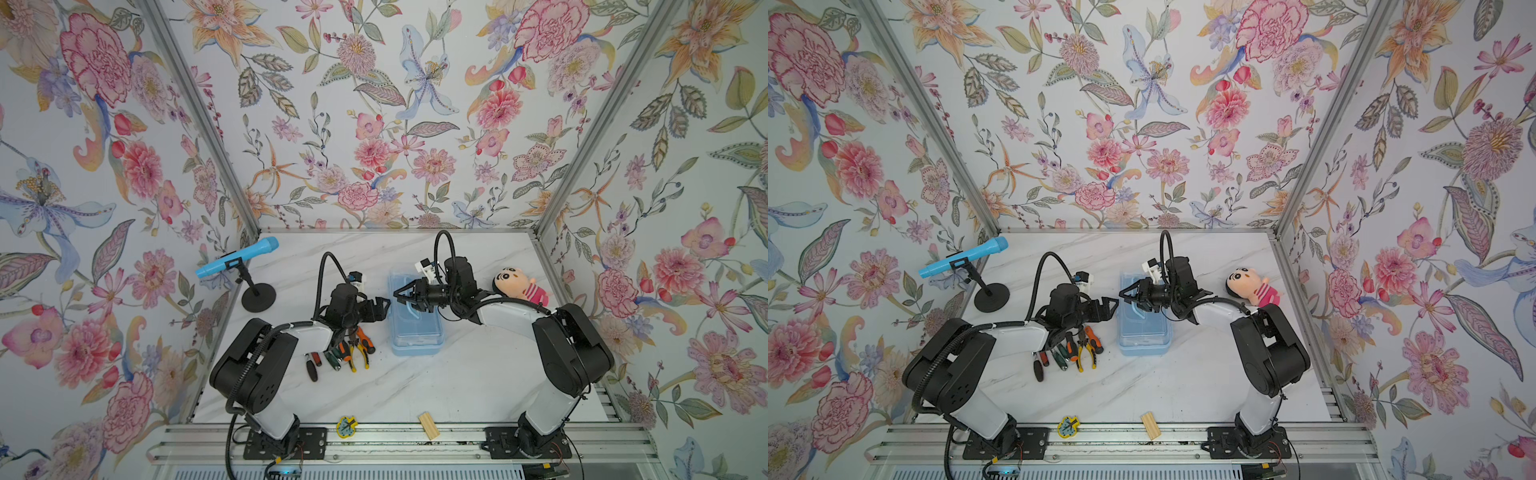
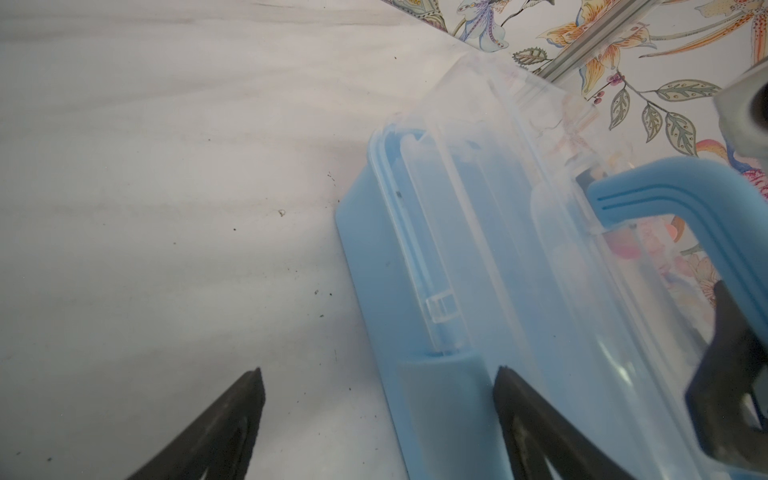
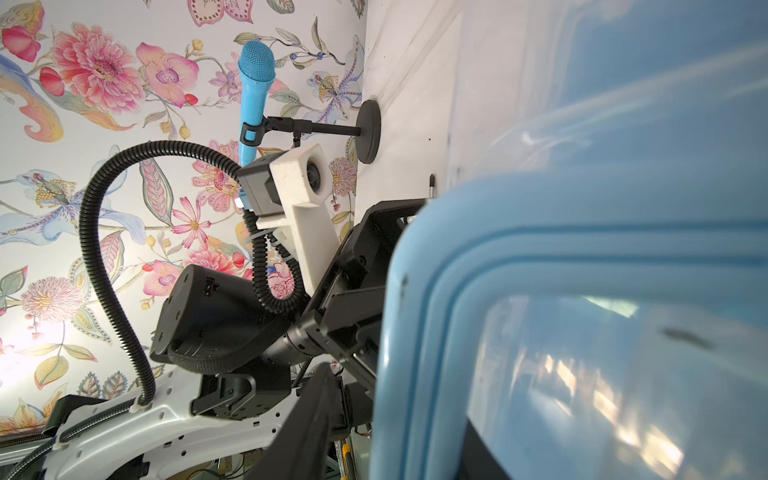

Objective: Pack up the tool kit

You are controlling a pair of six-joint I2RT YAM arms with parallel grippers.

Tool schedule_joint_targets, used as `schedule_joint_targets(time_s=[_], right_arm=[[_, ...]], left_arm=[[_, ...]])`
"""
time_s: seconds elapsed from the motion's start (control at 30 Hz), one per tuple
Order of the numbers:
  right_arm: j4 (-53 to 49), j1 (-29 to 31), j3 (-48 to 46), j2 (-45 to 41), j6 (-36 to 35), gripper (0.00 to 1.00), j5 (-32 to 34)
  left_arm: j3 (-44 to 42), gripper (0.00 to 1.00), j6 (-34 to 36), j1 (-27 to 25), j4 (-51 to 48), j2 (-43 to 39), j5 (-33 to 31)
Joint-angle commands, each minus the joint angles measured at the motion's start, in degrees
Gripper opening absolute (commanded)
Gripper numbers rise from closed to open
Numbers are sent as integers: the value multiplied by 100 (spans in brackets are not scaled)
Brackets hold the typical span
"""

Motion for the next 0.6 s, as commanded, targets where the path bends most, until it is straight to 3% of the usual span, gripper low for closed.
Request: schedule_joint_targets(time_s=[0.0, 0.33, 0.5, 0.57], right_arm=[[333, 216, -8, 111, -343, 36, -484], [88, 93, 189, 194, -432, 22, -460], [-39, 37, 154, 31, -485, 1, -414], [-56, 7, 129, -64, -506, 0, -436]], left_arm=[[224, 90, 190, -163, -93, 87, 373], [489, 90, 323, -163, -252, 84, 372], [486, 90, 437, -131, -452, -35, 281], [427, 90, 439, -98, -473, -115, 305]])
